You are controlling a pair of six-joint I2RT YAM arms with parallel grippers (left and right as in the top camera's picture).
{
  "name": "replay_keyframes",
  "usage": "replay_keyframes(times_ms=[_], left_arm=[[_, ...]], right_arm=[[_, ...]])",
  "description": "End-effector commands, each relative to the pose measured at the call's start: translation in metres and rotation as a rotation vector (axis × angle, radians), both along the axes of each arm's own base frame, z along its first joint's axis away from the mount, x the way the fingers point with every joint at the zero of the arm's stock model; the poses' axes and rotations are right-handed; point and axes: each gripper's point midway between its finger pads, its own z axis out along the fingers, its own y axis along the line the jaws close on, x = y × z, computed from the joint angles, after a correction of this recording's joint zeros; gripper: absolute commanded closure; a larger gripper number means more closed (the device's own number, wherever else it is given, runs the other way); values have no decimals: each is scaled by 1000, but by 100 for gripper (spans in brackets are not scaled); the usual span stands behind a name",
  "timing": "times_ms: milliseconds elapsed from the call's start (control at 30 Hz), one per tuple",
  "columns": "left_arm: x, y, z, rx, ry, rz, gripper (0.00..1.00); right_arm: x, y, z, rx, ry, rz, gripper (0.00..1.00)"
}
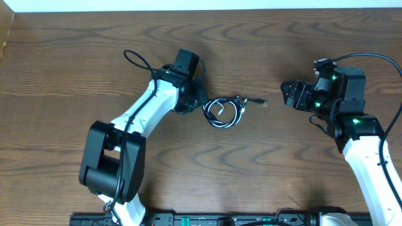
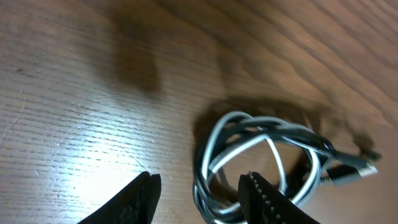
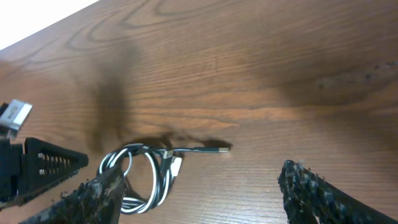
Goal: Untangle cables
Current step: 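Move the left gripper down onto the black-white cable bundle and grasp it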
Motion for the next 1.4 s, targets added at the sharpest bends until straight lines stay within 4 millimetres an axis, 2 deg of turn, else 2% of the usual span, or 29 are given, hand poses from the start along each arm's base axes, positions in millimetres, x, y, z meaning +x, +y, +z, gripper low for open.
replay_keyframes(times_ms=[0, 233, 333, 467, 933, 1367], left_arm=[[-2, 0, -17, 17, 51, 74, 54], [-13, -16, -24, 10, 77, 31, 56], [-15, -20, -26, 14, 81, 22, 64], [-18, -15, -33, 51, 82, 27, 70], [-14, 1, -38, 138, 52, 51, 75], [-16, -3, -44, 124, 52, 95, 78]], right_arm=[[5, -9, 2, -33, -6, -54, 24], [7, -10, -8, -40, 19, -60, 23], [7, -9, -15, -40, 42, -58, 23], [6, -8, -20, -37, 60, -52, 23], [6, -4, -19, -32, 58, -46, 21], [7, 1, -18, -30, 51, -35, 20]])
